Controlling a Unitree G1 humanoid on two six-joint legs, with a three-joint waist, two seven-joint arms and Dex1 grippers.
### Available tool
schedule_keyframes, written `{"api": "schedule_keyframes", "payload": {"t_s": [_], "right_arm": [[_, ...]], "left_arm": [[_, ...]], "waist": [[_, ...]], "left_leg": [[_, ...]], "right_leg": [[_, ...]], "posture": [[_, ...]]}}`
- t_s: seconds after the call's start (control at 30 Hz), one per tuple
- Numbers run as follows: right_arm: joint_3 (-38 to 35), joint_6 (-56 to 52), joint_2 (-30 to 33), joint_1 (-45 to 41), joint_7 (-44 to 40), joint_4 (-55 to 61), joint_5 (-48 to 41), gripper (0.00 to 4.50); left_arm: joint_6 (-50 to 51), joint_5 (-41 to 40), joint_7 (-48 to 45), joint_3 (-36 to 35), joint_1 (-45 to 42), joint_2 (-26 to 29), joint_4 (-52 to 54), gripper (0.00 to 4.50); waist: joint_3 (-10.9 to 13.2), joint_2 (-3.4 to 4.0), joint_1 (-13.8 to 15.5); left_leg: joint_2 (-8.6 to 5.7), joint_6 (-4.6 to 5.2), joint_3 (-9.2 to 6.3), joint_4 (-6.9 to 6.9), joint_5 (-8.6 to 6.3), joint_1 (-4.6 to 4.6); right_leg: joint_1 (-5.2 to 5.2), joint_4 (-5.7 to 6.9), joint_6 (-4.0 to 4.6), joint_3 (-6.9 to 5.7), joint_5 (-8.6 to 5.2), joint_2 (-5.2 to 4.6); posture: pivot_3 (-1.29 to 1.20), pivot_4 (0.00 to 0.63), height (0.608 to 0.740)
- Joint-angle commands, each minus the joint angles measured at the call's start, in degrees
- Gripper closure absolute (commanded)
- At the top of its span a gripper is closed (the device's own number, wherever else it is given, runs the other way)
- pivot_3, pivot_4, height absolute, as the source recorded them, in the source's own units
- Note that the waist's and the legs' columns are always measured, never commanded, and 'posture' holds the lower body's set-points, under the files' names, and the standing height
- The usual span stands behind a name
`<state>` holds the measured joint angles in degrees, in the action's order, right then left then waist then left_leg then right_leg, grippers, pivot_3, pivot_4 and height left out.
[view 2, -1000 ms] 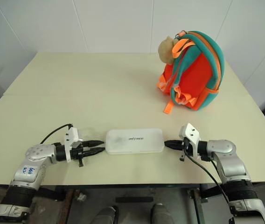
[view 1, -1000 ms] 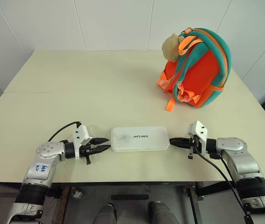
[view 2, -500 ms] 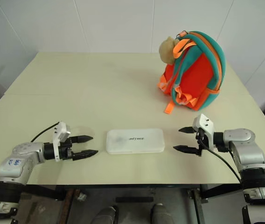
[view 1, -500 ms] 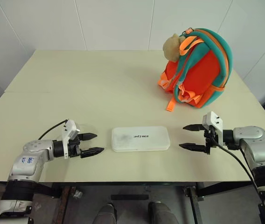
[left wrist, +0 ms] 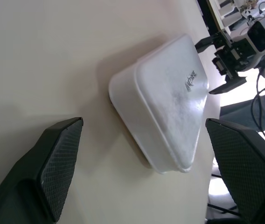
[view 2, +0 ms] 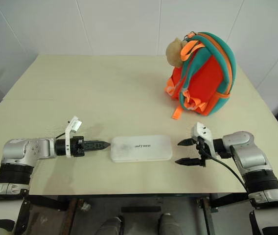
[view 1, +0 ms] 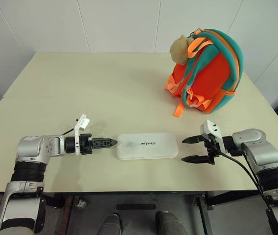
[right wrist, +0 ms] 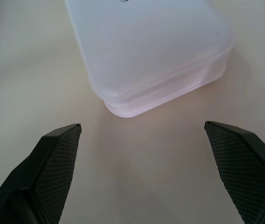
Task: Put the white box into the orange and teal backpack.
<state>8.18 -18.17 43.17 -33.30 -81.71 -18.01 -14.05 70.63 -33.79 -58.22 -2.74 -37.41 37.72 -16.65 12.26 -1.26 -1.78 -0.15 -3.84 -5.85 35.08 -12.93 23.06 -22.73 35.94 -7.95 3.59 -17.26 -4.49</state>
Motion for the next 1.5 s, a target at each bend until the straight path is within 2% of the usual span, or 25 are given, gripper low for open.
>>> {"api": "schedule_keyframes", "payload": {"t_s": [0.03, 0.2, 0.33, 0.43, 0.6, 0.7, 0.87, 0.97, 1.2, 1.33, 1.5], "right_arm": [[-0.04, -0.4, -0.32, -0.85, -0.92, 2.48, -0.88, 0.03], [0.21, -0.54, -2.62, -1.05, -0.12, 3.79, -1.37, 0.03], [0.16, -0.5, -4.13, -0.65, 0.03, 4.87, -1.68, 0.03], [0.18, -0.54, -4.28, -0.18, -0.24, 5.67, -1.73, 0.03], [0.19, 0.18, -4.03, 0.3, -0.02, 5.59, -1.24, 0.03], [0.08, 0.97, -3.78, 0.83, 0.39, 5.51, -0.76, 0.03], [-0.21, 2.25, -2.9, 2.55, 0.81, 6.15, -0.04, 0.03], [-0.78, 1.93, -2.69, 3.61, 1.43, 7.23, -0.52, 0.0], [-1.36, 1.02, -3.0, 5.21, 3.03, 9.55, -1.6, 0.0], [-1.83, 0.09, -3.43, 6.8, 3.44, 11.93, -2.32, 0.0], [-7.16, -1.41, -5.07, 6.88, 8.51, 14.27, -5.38, 0.0]], "left_arm": [[4.38, -1.26, 0.62, 1.53, 0.24, -0.26, 0.5, 0.0], [6.02, -1.82, 1.74, 1.96, -0.63, -2.31, -0.3, 0.0], [4.36, -0.66, 5.53, -1.01, -3.32, -7.65, -8.59, 0.0], [2.86, 0.3, 6.28, -1.86, -4.41, -9.46, -13.36, 0.0], [3.44, 0.32, 5.11, -1.01, -5.1, -9.77, -16.27, 0.0], [5.44, -0.5, 3.37, 0.54, -5.11, -9.53, -15.95, 0.0], [4.9, 0.34, 0.89, 4.1, -5.14, -8.46, -15.77, 0.0], [4.67, 0.32, -0.34, 5.28, -5.41, -8.12, -15.88, 0.6], [4.74, -0.01, -0.07, 4.94, -6.3, -9.56, -16.2, 2.75], [6.27, -1.45, 0.31, 3.47, -6.39, -10.95, -14.76, 3.15], [8.88, -5.64, -1.32, 0.01, -4.26, -9.42, -5.92, 3.18]], "waist": [[0.0, 0.0, 0.01], [0.0, 0.0, 0.06], [-0.02, 0.02, 0.54], [-0.03, 0.03, 0.83], [-0.06, 0.03, 0.79], [-0.06, 0.03, 0.23], [-0.07, 0.05, 0.26], [-0.08, 0.07, 0.18], [-0.09, 0.04, 0.26], [-0.1, 0.02, 0.32], [-0.08, 0.0, 0.18]], "left_leg": [[0.0, 0.0, 0.0, 0.0, 0.0, -0.01], [0.0, -0.01, 0.0, 0.01, 0.0, -0.01], [-0.03, -0.02, -0.06, 0.07, 0.01, -0.02], [-0.1, -0.02, -0.07, 0.12, 0.05, -0.07], [-0.1, -0.06, -0.06, 0.12, 0.21, -0.42], [-0.1, -0.07, -0.06, 0.04, 0.23, -0.88], [-0.1, -0.02, -0.06, -0.03, 0.14, -0.91], [-0.09, -0.02, -0.07, -0.05, -0.04, -0.9], [-0.08, -0.01, -0.07, -0.04, -0.35, -0.79], [-0.09, 0.0, -0.08, 0.04, -0.37, -0.8], [-0.08, 0.0, -0.09, 0.03, -0.36, -0.8]], "right_leg": [[0.0, 0.01, 0.0, 0.0, 0.0, 0.0], [0.01, 0.0, 0.0, 0.0, 0.0, 0.0], [0.07, 0.0, 0.0, -0.03, 0.01, -0.01], [0.19, -0.01, -0.08, -0.03, 0.05, -0.06], [0.49, -0.04, -0.05, -0.03, 0.11, -0.06], [1.01, -0.25, -0.02, -0.04, 0.09, -0.06], [1.14, -0.47, -0.07, -0.04, 0.12, -0.08], [1.12, -0.43, -0.1, -0.05, 0.06, -0.08], [1.02, -0.41, -0.19, -0.06, -0.27, -0.08], [1.09, -0.43, -0.2, -0.06, -0.26, -0.09], [1.07, -0.41, -0.2, -0.05, -0.26, -0.09]], "posture": [[0.0, 0.15, 0.74], [0.0, 0.15, 0.74], [0.0, 0.15, 0.74], [0.0, 0.15, 0.74], [0.0, 0.15, 0.74], [0.0, 0.15, 0.74], [0.0, 0.15, 0.74], [0.0, 0.15, 0.74], [0.0, 0.15, 0.74], [0.0, 0.15, 0.74], [0.0, 0.15, 0.74]]}}
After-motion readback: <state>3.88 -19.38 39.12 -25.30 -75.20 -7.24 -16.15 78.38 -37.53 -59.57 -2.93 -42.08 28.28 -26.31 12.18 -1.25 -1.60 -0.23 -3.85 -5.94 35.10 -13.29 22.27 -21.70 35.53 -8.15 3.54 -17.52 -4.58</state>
